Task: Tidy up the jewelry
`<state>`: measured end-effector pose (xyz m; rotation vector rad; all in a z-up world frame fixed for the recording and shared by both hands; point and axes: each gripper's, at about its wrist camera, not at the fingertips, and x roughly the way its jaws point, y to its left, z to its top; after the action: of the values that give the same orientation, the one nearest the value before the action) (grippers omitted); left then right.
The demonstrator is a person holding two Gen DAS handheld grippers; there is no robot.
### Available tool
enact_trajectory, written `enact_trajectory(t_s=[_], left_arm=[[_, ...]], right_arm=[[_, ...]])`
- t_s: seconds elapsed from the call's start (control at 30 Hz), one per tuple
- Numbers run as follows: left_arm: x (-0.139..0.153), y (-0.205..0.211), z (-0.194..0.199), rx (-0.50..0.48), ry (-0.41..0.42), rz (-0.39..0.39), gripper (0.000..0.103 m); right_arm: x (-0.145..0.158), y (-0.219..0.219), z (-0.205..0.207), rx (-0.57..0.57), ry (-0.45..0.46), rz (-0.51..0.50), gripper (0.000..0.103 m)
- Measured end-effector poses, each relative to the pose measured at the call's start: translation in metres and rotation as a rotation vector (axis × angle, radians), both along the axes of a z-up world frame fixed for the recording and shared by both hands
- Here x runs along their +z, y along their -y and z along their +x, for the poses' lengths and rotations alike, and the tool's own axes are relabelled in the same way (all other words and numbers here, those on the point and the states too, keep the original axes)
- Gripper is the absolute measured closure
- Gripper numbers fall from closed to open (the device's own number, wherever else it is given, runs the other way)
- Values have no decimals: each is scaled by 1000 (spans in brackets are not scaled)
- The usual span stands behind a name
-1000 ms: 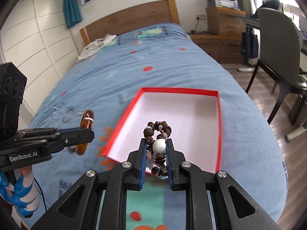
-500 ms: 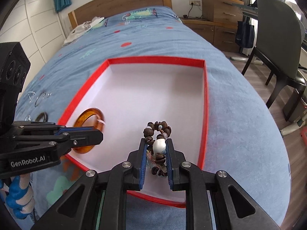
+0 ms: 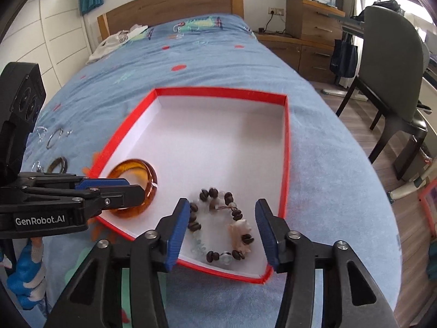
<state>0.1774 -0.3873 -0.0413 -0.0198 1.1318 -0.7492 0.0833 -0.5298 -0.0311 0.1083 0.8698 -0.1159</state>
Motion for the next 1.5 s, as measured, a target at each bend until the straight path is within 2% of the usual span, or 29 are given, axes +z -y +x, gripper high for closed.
enact_trajectory(t_s=[0.13, 0.3, 0.4, 0.53, 0.73, 0.87, 1.17, 1.5], left_arm=[[30, -8, -10, 3, 45, -16, 70], [84, -31, -46, 24, 184, -35, 70], [110, -51, -68, 40, 237, -26, 70], [141, -88, -94, 61, 292, -12, 70], [180, -165, -130, 122, 367, -8, 69], [205, -226, -153, 194, 430, 2, 60], [239, -343, -186, 386, 520, 13, 58], [245, -423, -204, 559, 584, 54, 58]], right_arm=[[25, -1, -17, -19, 34, -13, 53], [62, -6, -46, -47, 99, -3, 53], [87, -12, -67, -55, 146, 0, 53], [122, -25, -97, -56, 211, -1, 51], [167, -41, -138, -58, 298, -13, 45], [190, -52, -155, -55, 338, -14, 42], [215, -90, -167, 14, 376, -31, 38], [219, -123, -161, 73, 382, -21, 36]])
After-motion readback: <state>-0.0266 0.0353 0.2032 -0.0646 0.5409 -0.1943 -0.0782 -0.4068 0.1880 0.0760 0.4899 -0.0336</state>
